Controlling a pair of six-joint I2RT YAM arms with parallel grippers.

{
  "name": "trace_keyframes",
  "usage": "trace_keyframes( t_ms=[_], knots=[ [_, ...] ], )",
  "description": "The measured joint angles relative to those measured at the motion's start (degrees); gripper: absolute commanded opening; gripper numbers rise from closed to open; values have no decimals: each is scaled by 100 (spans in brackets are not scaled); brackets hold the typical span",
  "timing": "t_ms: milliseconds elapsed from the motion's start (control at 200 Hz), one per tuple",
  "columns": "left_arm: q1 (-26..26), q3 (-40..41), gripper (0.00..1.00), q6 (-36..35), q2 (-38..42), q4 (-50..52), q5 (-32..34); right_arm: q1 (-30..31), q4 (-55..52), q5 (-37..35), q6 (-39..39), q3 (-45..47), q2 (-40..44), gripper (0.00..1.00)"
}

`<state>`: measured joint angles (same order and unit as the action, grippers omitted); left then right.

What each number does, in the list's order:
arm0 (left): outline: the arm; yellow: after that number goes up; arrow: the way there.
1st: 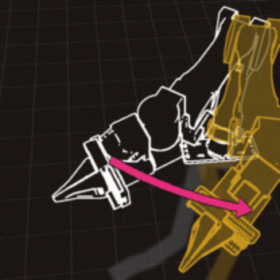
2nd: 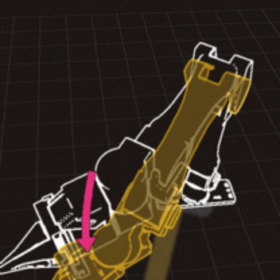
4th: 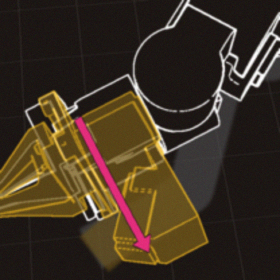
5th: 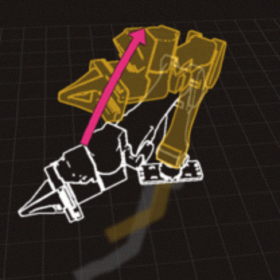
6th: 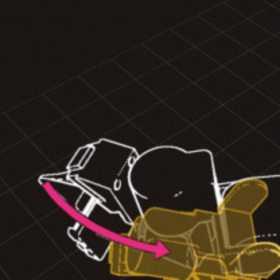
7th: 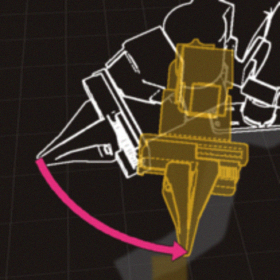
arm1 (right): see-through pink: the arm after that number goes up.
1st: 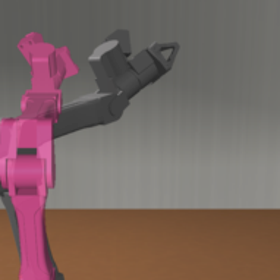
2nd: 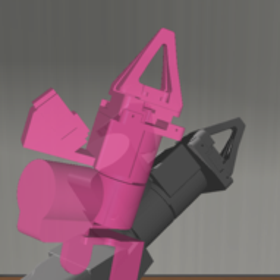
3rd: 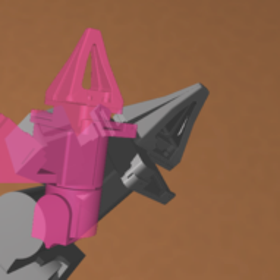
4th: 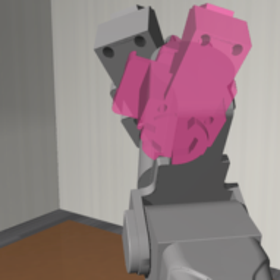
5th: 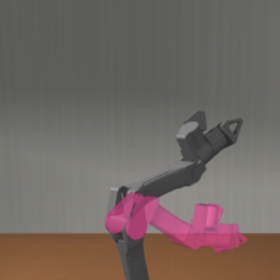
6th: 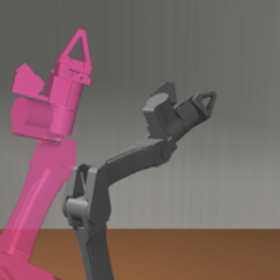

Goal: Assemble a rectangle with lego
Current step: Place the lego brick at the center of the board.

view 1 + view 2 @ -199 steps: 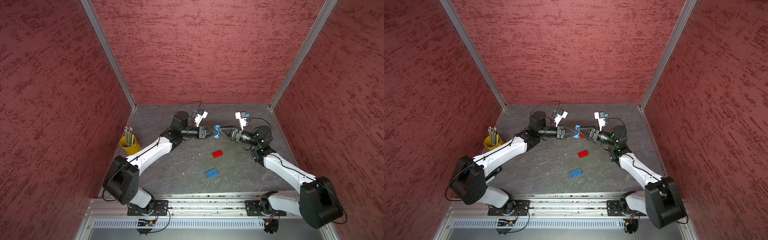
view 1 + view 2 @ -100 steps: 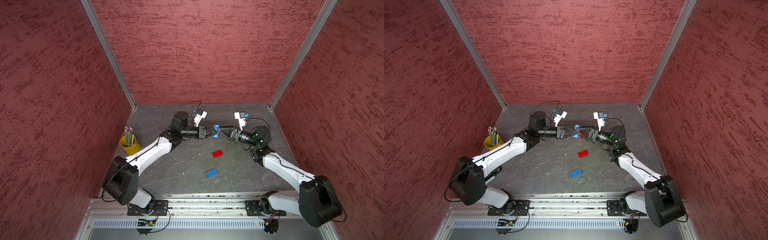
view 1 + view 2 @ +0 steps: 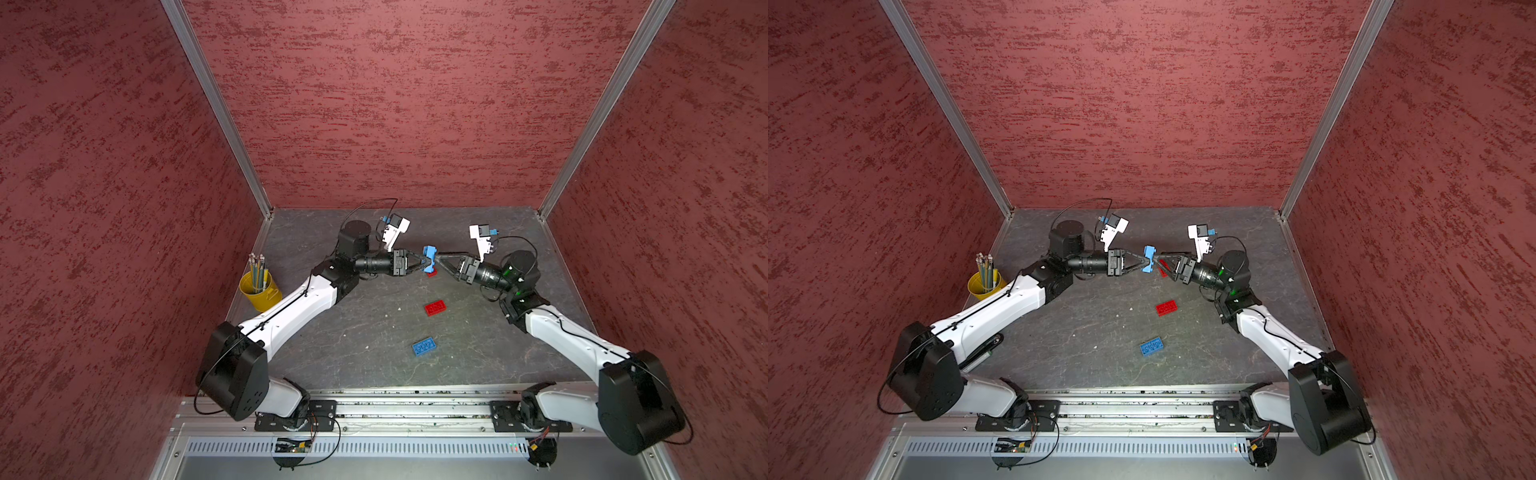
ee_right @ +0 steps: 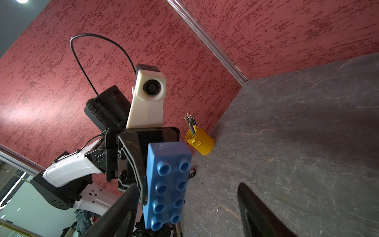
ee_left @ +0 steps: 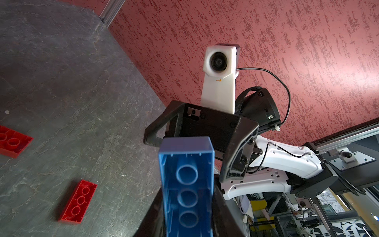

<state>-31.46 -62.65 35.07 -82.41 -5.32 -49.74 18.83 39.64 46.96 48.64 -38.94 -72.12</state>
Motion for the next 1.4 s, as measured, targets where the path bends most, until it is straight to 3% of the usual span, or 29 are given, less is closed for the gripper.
trace_keyframes(
  t_ms=[401, 801, 972, 1147, 1262, 1347, 1403],
  knots=[
    [-197, -33, 20, 0, -170, 26, 15, 24, 382, 197, 243, 0, -22, 48],
    [-280, -79, 20, 11, -190, -74, 26, 33, 426, 232, 284, 0, -44, 46],
    [-387, -79, 21, 15, -238, -179, 11, 37, 466, 234, 358, 0, -44, 30],
    [-385, -79, 23, -17, -264, -221, -11, 37, 468, 232, 457, 0, -44, 24],
    [-385, -79, 30, -35, -264, -214, -4, 37, 426, 225, 448, 0, -33, 22],
    [-387, -79, 56, -22, -264, -181, 66, 39, 323, 181, 367, -2, 0, 21],
    [-385, -79, 67, -96, -264, -116, 131, 44, 155, 129, 240, -22, 24, 20]
  ],
)
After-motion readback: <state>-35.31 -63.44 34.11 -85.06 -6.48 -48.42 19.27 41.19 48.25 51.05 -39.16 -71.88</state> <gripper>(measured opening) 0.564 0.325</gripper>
